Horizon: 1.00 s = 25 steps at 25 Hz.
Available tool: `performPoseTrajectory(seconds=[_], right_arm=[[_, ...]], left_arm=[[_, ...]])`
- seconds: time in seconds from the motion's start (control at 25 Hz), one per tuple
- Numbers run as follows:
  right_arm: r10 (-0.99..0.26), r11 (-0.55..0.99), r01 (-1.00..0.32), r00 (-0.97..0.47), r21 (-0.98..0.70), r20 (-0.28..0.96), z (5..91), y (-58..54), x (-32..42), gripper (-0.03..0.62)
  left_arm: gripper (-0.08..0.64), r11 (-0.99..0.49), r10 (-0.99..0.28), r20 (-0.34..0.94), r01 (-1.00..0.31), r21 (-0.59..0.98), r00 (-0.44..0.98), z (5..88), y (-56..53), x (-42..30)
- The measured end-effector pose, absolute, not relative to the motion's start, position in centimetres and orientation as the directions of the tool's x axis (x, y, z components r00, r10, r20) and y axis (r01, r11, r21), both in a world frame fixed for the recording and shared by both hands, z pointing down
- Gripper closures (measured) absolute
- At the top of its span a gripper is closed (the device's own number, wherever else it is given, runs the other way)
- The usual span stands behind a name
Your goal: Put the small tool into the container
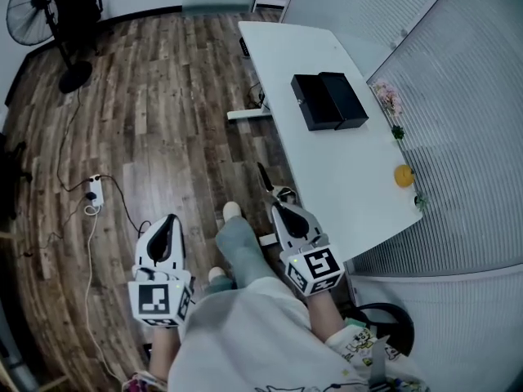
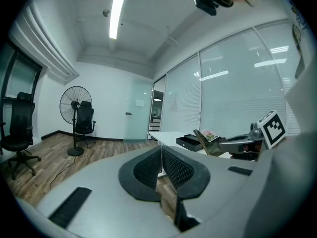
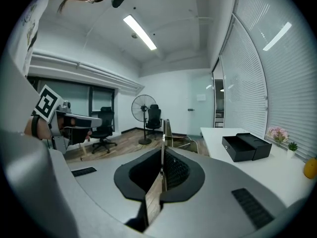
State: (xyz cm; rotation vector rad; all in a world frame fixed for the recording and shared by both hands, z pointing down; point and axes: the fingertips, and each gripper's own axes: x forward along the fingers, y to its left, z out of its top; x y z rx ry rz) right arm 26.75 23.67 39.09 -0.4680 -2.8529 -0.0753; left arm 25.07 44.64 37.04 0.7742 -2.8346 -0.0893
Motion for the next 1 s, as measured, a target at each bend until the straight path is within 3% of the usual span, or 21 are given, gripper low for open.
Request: performPoseTrajectory(seconds=[0.4, 1.0], right_arm=[[0.320, 0.944, 0.331, -0.909, -0.003, 0.267, 40.7, 22.3, 20.8, 0.591], [0.242, 0.970, 0.237, -0.945, -0.050, 0.218, 39.4, 11.5, 4.4, 0.591]], left_arm=[[0.554, 0.874, -0.484, 0.220, -0.478, 0.083, -0.847, 38.6, 43.5, 19.6], [0.554, 0.812, -0.575, 0.205, -0.583, 0.028, -0.792, 36.8, 31.7, 0.8]])
